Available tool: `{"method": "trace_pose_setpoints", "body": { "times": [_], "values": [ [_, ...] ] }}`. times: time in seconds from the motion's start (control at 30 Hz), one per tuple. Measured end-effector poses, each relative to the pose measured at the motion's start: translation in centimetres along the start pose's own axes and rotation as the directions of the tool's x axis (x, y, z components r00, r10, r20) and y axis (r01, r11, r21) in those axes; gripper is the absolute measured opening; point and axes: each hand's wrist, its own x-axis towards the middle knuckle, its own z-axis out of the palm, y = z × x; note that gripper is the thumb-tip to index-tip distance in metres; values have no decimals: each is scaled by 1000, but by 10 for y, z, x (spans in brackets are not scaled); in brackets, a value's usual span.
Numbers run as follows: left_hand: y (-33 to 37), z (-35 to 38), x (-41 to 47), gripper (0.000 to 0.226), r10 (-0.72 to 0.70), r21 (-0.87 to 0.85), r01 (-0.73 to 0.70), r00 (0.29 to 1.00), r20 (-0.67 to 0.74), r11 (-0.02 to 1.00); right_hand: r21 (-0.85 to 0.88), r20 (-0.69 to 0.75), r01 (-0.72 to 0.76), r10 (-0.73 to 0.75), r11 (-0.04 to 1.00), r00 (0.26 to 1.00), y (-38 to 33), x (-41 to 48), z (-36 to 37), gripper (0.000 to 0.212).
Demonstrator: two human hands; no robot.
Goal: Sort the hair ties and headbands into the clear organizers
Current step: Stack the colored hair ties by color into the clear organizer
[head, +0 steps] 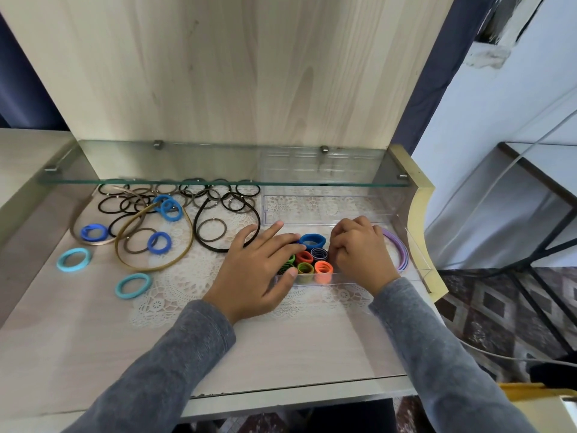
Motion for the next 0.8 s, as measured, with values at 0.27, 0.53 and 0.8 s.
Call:
{"method": "trace_pose_setpoints", "body": {
  "times": [0.27,0.53,0.8],
  "values": [
    [18,-4,28,39,-57,-17,59,996,67,998,22,-102,-6,8,1000,995,3,-1,8,21],
    [18,11,45,42,-5,43,0,993,121,999,58,-101,-13,19,998,995,4,0,10,18],
    [17,13,44,39,12,34,-17,991,131,999,81,-49,-39,43,996,998,2,0,5,22]
  ]
}}
